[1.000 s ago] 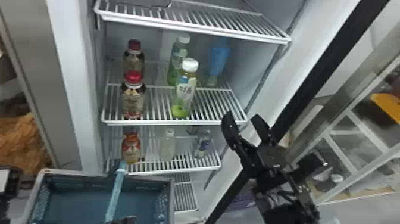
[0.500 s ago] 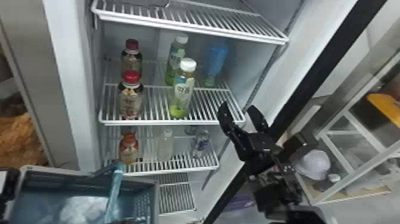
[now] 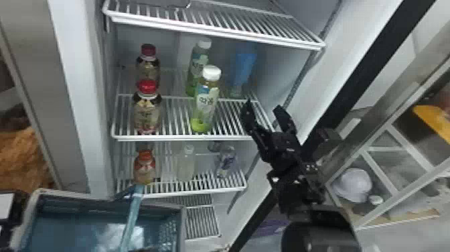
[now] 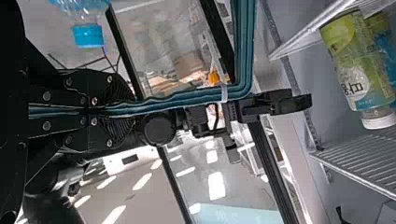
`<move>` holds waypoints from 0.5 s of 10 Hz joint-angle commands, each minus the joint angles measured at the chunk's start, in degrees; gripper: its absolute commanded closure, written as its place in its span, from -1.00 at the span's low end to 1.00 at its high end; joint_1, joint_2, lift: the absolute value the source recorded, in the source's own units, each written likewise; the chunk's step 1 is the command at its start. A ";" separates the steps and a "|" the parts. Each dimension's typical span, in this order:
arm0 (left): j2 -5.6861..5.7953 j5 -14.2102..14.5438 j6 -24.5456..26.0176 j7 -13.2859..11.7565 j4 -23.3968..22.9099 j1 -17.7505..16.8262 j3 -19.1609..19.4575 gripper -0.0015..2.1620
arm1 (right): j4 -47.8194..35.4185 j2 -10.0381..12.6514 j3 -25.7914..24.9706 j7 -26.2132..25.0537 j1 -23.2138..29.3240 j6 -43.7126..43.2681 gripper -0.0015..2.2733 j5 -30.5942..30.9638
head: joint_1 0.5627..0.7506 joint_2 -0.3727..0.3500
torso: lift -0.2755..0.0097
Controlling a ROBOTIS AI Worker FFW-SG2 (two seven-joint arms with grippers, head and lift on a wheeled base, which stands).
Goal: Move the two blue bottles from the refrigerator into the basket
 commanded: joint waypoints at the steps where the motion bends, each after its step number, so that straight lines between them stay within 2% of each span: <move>1: 0.05 0.04 0.00 0.02 0.28 -0.05 0.00 0.11 | 0.44 -0.06 0.96 -0.97 -1.96 2.65 -0.84 0.85 | 0.41 -0.92 | 0.93; 3: 0.13 0.04 0.00 0.02 0.42 -0.19 -0.08 0.11 | 0.86 0.03 2.01 -3.61 -3.37 2.65 -0.84 1.64 | 0.41 -0.88 | 0.93; 5: 0.13 0.04 0.00 0.02 0.70 -0.19 -0.17 0.11 | 3.67 -0.06 2.01 -3.88 -6.32 2.79 -0.84 2.78 | 0.41 -0.86 | 0.93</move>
